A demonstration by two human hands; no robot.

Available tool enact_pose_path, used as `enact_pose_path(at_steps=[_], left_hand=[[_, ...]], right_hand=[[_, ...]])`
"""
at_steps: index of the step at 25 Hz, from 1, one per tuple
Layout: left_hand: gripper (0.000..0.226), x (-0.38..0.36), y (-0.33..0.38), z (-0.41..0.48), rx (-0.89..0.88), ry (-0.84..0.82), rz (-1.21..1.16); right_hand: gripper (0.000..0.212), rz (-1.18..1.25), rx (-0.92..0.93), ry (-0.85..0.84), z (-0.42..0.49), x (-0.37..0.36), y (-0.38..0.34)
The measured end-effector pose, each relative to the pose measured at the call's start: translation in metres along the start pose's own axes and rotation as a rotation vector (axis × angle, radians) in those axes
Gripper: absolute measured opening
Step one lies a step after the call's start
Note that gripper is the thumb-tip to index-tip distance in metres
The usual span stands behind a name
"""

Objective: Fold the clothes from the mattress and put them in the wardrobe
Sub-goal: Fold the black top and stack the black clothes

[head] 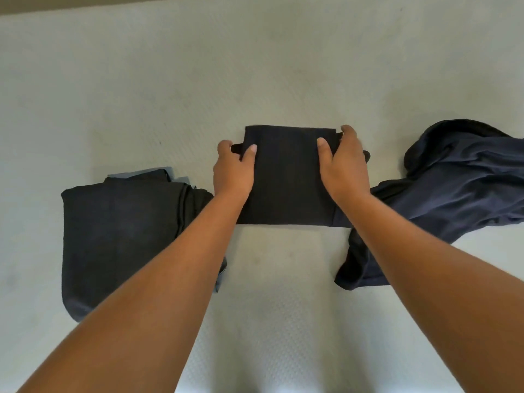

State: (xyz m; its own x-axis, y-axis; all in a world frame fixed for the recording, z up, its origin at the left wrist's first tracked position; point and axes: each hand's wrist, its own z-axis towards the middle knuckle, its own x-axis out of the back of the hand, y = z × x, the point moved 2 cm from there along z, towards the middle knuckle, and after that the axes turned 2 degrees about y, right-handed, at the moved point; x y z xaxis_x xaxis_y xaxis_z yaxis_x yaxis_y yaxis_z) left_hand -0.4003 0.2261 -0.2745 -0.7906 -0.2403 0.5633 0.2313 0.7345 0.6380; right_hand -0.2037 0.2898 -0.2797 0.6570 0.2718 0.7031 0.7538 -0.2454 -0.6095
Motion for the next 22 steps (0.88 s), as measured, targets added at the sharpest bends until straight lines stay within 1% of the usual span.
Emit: enact_pose_path(at_steps=[1, 2, 3, 4, 5, 6, 8, 10, 12, 13, 14, 16, 17, 19, 22], left_hand=[[0.061, -0.005, -0.007, -0.001, 0.019, -0.022, 0.044], [0.062, -0.009, -0.017, -0.006, 0.019, -0.023, 0.094], [0.06, -0.011, -0.028, -0.013, 0.01, 0.008, 0.138], [0.056, -0.012, -0.036, -0.017, 0.003, 0.059, 0.166], [0.054, -0.012, -0.043, -0.021, -0.006, 0.115, 0.196], [0.055, -0.013, -0.047, -0.023, -0.015, 0.166, 0.236], [0.066, -0.015, -0.049, -0.023, -0.018, 0.188, 0.329], [0.077, -0.018, -0.045, -0.02, -0.01, 0.118, 0.397], [0.083, -0.02, -0.039, -0.014, 0.008, 0.049, 0.35], [0.079, -0.02, -0.036, -0.011, 0.026, 0.012, 0.268], [0.071, -0.018, -0.034, -0.009, 0.063, -0.036, 0.153], [0.052, -0.013, -0.027, -0.009, 0.153, -0.172, -0.051], [0.045, -0.007, -0.023, -0.013, 0.175, -0.239, -0.107], [0.039, 0.017, -0.009, -0.031, 0.189, -0.316, -0.194], [0.031, 0.09, -0.003, -0.073, 0.235, -0.324, -0.438]], right_hand=[[0.066, -0.144, 0.058, 0.074, -0.006, -0.004, 0.009], [0.068, -0.295, 0.132, 0.123, -0.019, -0.008, 0.017], [0.07, -0.416, 0.205, 0.131, -0.034, -0.013, 0.026], [0.073, -0.49, 0.248, 0.108, -0.045, -0.018, 0.036], [0.076, -0.519, 0.241, 0.077, -0.054, -0.021, 0.046], [0.08, -0.503, 0.188, 0.059, -0.061, -0.023, 0.053], [0.089, -0.389, 0.053, 0.061, -0.068, -0.024, 0.055], [0.097, -0.244, -0.018, 0.074, -0.064, -0.024, 0.045], [0.1, -0.027, -0.139, 0.066, -0.048, -0.019, 0.036], [0.097, 0.104, -0.238, 0.041, -0.038, -0.014, 0.029], [0.09, 0.232, -0.337, -0.006, -0.03, -0.007, 0.022], [0.068, 0.439, -0.48, -0.17, -0.024, 0.006, 0.009], [0.058, 0.529, -0.529, -0.267, -0.028, 0.013, 0.002], [0.048, 0.684, -0.575, -0.429, -0.046, 0.027, -0.018], [0.041, 0.865, -0.567, -0.6, -0.09, 0.039, -0.059]])
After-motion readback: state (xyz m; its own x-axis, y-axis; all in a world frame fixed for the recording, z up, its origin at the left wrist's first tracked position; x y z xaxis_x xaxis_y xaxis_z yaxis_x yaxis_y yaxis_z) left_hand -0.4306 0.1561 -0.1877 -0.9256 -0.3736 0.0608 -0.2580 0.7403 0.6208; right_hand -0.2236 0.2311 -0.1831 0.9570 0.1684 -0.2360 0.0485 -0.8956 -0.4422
